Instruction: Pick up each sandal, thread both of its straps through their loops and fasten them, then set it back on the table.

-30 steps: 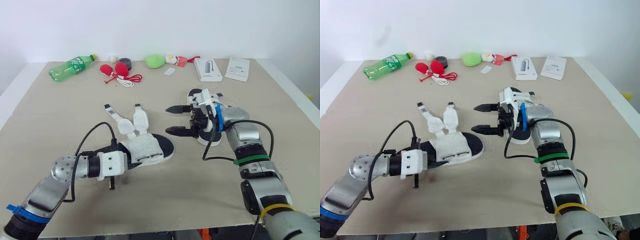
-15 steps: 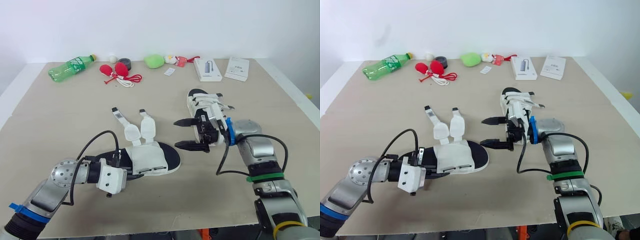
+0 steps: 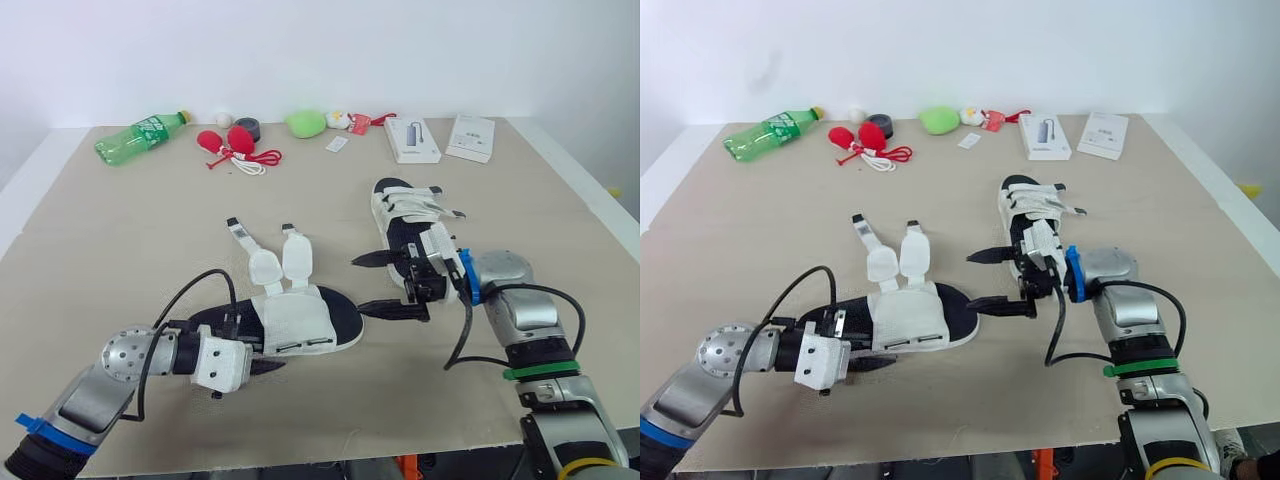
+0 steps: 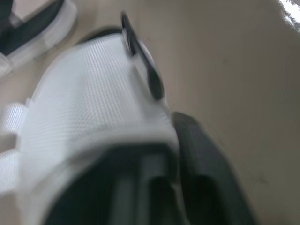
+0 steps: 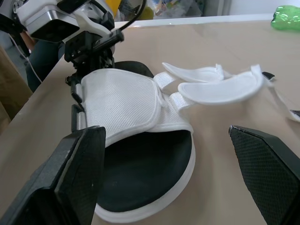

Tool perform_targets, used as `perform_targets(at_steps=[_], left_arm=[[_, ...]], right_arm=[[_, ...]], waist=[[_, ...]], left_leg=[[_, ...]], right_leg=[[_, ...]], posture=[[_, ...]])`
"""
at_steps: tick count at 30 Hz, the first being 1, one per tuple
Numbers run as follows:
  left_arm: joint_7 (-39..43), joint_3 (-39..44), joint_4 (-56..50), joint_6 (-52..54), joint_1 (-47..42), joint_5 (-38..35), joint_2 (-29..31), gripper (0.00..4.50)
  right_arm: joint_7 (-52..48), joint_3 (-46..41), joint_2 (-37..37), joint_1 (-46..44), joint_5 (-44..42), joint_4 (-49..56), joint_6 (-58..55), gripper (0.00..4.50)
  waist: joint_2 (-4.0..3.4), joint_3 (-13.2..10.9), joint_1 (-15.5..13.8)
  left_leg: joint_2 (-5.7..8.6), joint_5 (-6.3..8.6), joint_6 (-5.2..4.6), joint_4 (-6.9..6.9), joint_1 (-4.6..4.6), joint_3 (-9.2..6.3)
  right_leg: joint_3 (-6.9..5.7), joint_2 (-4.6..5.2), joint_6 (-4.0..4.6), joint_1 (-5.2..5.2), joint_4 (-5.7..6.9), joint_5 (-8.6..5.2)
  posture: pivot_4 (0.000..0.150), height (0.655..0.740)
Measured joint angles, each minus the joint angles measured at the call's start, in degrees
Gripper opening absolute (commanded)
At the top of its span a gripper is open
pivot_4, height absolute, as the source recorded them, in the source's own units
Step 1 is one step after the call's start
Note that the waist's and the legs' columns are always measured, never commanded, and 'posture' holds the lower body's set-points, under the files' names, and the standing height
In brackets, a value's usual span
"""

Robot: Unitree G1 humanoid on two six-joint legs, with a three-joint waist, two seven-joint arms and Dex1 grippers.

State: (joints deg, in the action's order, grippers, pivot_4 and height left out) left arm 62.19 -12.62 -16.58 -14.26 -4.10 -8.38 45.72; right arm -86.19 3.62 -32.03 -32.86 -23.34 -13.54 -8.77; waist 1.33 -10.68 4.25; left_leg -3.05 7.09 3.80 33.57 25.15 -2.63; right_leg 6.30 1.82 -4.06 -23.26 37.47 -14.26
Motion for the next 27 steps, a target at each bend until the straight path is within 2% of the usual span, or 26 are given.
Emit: perform_targets(at_steps=[1,7,11,12,13,14,15,19,23,27], left_arm=[[1.05,0.86,-1.53,2.29,1.24,-1.97,1.37,2.42],[4.92,10.14,-6.33,12.65,8.55,-10.45,10.96,2.42],[6.43,15.83,-7.69,21.23,12.06,-16.89,14.55,2.44],[6.37,17.30,-7.70,24.03,12.24,-18.72,14.94,2.44],[5.55,19.08,-7.63,28.12,11.85,-21.65,14.99,2.44],[4.69,20.34,-7.45,30.73,10.93,-23.58,14.81,2.44],[3.00,22.09,-6.96,34.00,8.70,-25.91,13.99,2.44],[-0.89,23.57,-7.64,39.08,5.24,-29.44,11.25,2.44],[-2.79,20.69,-11.67,40.99,5.22,-29.58,8.81,2.44],[-2.93,19.19,-7.36,41.11,1.31,-27.72,7.32,2.44]], right_arm=[[-0.16,0.01,-0.40,0.32,0.01,-0.22,0.37,4.50],[-0.97,0.93,-0.62,0.38,0.72,-1.24,2.04,4.50],[-0.74,2.18,-0.83,0.39,1.77,-1.08,1.70,3.50],[-0.75,2.86,-0.85,0.43,1.87,-0.83,1.35,2.93],[-0.73,3.59,-0.87,0.64,2.41,-0.06,1.25,2.68],[-0.70,4.05,-0.89,0.85,2.76,0.67,1.21,2.13],[-0.26,5.05,-0.95,1.06,3.16,2.09,0.96,1.78],[1.84,5.72,-0.87,1.58,3.44,5.82,-1.04,0.17],[3.18,5.90,-1.12,1.68,3.37,8.36,-3.28,0.08],[1.99,7.39,-4.51,2.28,0.61,14.31,-11.13,0.08]], waist=[[0.00,0.00,0.05],[-0.01,-0.01,0.18],[-0.01,-0.01,0.16],[-0.01,-0.02,0.16],[-0.02,-0.02,0.14],[-0.02,-0.02,0.13],[-0.02,-0.02,0.07],[-0.01,-0.02,0.00],[0.02,-0.02,-0.01],[0.01,-0.02,-0.14]], left_leg=[[-0.03,0.00,0.00,0.00,-0.01,0.02],[-0.19,0.00,0.00,0.00,-0.05,0.11],[-0.24,0.01,0.01,0.00,-0.06,0.15],[-0.24,0.01,0.01,0.00,-0.06,0.15],[-0.25,0.00,0.01,0.00,-0.05,0.16],[-0.25,0.00,0.01,0.00,-0.04,0.15],[-0.25,0.01,0.01,0.01,-0.05,0.15],[-0.25,0.03,0.04,0.04,-0.02,0.18],[-0.29,0.05,0.09,0.03,-0.01,0.13],[-0.33,0.05,0.08,0.07,-0.03,0.09]], right_leg=[[0.00,-0.01,0.02,-0.01,0.01,-0.01],[0.00,-0.09,0.16,-0.08,0.06,0.01],[0.00,-0.09,0.18,-0.11,0.05,0.02],[-0.01,-0.09,0.19,-0.12,0.06,0.01],[-0.02,-0.09,0.19,-0.13,0.06,0.02],[-0.04,-0.11,0.19,-0.13,0.06,0.02],[-0.05,-0.11,0.19,-0.13,0.06,0.02],[-0.06,-0.10,0.17,-0.12,0.05,0.01],[-0.06,-0.20,0.19,-0.12,0.05,-0.04],[-0.06,-0.27,0.25,-0.12,0.10,-0.01]], posture=[[0.150,0.7400],[0.150,0.7400],[0.150,0.7400],[0.150,0.7400],[0.150,0.7400],[0.150,0.7400],[0.150,0.7400],[0.150,0.7400],[0.150,0.7400],[0.150,0.7400]])
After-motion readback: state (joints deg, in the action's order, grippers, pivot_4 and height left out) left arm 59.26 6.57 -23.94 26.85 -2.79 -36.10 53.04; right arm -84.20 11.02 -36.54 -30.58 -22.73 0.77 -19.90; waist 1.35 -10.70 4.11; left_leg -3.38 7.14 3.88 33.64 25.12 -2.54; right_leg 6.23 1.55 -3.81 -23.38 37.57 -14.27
